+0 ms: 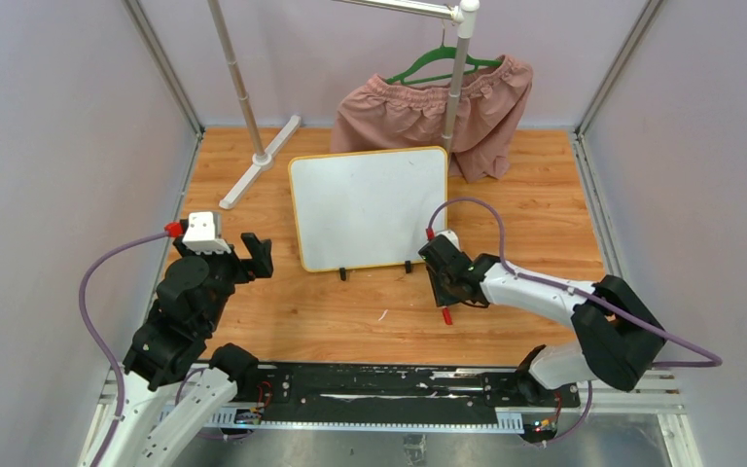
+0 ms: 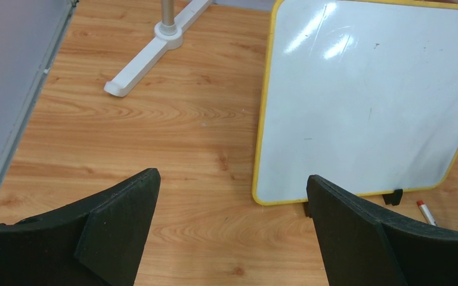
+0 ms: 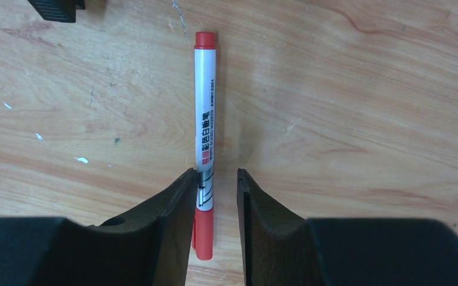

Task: Write a sentence on the whiteboard
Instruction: Open the whiteboard marker at the center of the board.

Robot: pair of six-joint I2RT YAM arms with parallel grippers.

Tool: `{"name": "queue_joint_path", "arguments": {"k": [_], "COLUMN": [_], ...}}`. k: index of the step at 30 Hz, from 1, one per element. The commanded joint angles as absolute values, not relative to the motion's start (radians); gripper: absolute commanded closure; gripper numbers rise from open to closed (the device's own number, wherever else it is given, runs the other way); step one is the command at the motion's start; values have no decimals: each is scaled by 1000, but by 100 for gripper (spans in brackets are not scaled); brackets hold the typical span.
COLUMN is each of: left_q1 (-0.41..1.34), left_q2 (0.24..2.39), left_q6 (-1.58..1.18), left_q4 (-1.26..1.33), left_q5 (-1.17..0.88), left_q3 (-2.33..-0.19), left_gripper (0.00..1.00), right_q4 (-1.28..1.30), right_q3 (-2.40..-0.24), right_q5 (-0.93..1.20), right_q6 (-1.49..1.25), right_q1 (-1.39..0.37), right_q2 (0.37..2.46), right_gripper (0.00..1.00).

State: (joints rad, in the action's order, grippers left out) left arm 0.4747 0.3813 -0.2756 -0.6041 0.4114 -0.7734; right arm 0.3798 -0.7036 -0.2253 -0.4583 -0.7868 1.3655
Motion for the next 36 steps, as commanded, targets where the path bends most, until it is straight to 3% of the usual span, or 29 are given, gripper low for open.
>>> {"name": "queue_joint_path", "arguments": {"k": [1,8,14,20,27,36], "left_q1": [486,487,488,488,488,488], "left_q2": [368,368,367,365,334,251], "left_q6": [-265,-264,-267,-292,-435,-814], "left_q4": [-574,-573,-578,-591,-496,103], "left_q5": [413,413,419,413,173,-305], "left_q3": [-769,-769,-770,-784,-807,-544], "left_gripper": [0,0,0,0,0,0], "right_q4": [353,331,330,445,435,-145], "right_q3": [-734,-727,-700,-721,-801,-723], "right_q5": [-203,-183,-175,-133,41,209], "right_q6": [-443,-445,-453,-467,-461,-683], "right_q1": [-764,-758,-759,-762,-766,-768], "right_q2": [1397,1444,1443,1204,826,663], "right_gripper": [66,75,100,100,100,100]}}
